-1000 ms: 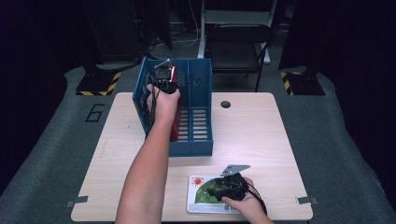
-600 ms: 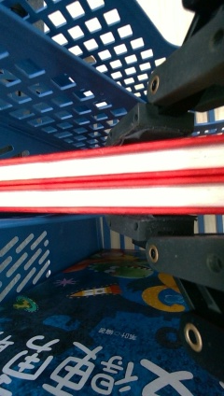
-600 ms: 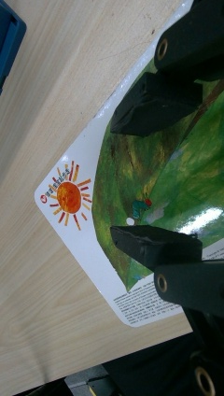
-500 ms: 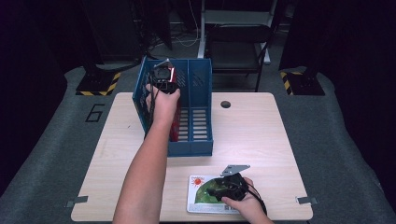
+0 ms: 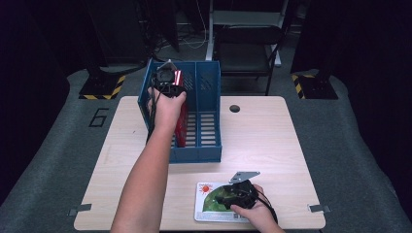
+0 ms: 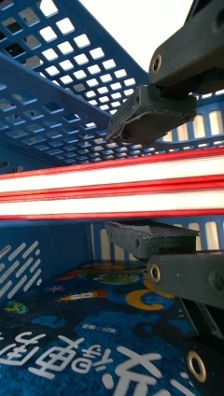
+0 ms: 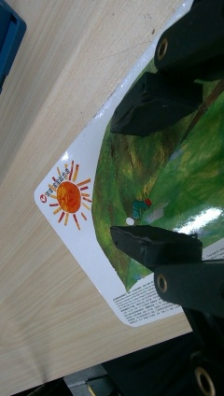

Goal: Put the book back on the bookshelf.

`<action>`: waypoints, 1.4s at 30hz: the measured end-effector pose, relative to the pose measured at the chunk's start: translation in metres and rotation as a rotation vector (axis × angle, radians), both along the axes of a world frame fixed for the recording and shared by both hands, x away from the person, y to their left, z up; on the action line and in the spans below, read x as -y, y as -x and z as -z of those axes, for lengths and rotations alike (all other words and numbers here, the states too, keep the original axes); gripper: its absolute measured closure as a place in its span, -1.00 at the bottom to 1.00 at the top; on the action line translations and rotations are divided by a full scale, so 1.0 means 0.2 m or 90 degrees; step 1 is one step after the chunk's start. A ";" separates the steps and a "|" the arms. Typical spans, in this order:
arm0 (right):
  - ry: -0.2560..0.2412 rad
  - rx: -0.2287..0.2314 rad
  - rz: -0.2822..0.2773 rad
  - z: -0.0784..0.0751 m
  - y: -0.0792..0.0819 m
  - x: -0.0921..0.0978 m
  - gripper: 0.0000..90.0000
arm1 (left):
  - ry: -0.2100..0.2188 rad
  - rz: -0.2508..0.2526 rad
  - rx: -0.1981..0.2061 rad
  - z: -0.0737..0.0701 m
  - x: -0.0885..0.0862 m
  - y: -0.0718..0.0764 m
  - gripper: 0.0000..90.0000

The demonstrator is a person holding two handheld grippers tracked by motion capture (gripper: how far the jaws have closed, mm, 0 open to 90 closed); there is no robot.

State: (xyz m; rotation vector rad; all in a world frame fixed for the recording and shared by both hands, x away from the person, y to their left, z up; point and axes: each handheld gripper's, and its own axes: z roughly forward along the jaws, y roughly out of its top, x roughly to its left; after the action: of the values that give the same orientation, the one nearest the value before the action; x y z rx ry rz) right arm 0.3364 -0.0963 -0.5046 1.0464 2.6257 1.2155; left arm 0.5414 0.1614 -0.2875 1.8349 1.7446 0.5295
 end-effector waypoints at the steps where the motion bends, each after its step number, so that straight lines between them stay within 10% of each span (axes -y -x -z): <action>1: 0.000 0.001 -0.001 0.00 0.00 0.00 -0.05 | 0.003 0.007 -0.005 -0.01 0.00 0.01 0.09; 26: 0.000 -0.010 -0.004 0.00 0.00 0.00 -0.05 | 0.051 0.056 0.002 -0.15 -0.08 0.13 0.03; 42: -0.004 -0.009 0.001 0.00 -0.01 0.00 -0.05 | 0.069 0.134 0.013 -0.25 -0.20 0.34 -0.01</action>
State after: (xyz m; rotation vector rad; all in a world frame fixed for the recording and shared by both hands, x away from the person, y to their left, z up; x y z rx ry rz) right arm 0.3375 -0.0972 -0.5049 1.0612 2.6333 1.2214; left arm 0.4730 0.2012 -0.2382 1.9000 1.5139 0.3609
